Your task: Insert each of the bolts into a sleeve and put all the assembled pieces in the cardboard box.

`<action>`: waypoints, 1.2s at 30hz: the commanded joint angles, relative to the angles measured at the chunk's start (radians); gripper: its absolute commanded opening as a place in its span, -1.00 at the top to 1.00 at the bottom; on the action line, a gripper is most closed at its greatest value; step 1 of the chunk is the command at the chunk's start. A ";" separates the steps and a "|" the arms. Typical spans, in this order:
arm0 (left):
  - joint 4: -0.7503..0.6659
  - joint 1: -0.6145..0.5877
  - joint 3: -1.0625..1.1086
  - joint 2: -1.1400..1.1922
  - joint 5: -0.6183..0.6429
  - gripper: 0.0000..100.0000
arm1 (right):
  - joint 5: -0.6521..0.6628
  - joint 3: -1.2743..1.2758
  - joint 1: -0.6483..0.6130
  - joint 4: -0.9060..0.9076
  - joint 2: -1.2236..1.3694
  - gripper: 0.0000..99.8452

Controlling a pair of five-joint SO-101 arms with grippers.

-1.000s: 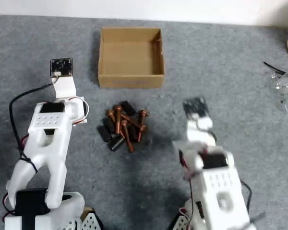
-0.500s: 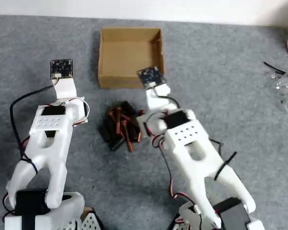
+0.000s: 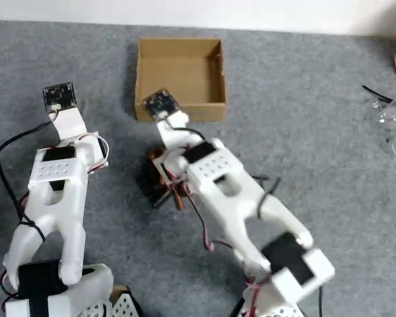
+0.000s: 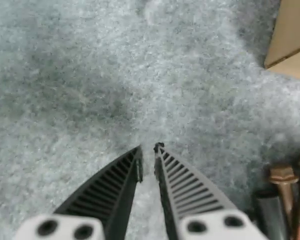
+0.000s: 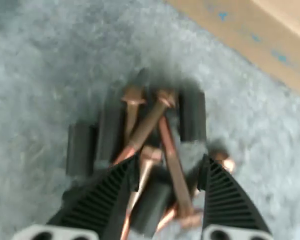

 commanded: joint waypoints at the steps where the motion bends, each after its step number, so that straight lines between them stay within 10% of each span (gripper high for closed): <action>1: -0.015 -0.012 -0.010 -0.008 0.015 0.88 | 0.023 -0.165 -0.001 -0.028 0.101 0.63; 36: -0.012 -0.007 -0.005 -0.012 0.011 0.88 | 0.023 -0.268 0.076 -0.064 0.246 0.63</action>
